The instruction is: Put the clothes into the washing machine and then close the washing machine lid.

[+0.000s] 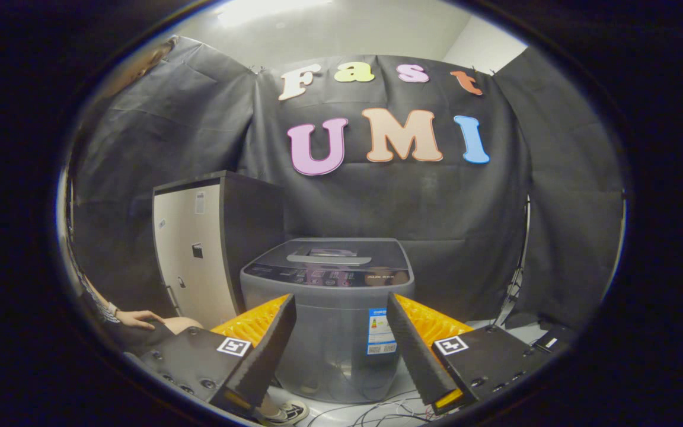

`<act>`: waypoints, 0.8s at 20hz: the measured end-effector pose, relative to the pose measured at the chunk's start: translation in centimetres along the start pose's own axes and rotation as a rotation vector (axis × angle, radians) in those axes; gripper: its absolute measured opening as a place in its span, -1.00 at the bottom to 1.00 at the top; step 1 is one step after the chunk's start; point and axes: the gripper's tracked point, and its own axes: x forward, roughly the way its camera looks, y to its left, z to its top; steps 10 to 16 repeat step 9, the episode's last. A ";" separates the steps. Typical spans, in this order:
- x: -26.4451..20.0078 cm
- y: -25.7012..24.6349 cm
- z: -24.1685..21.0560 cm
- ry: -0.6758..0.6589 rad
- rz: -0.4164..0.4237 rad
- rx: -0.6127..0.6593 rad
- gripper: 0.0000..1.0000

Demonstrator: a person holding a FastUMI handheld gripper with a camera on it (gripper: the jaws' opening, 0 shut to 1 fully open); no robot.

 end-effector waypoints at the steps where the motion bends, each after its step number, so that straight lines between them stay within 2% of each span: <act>1: 0.2 0.0 0.0 0.004 0.001 0.000 0.93; 16: 0.7 0.6 0.0 0.011 0.015 0.002 0.93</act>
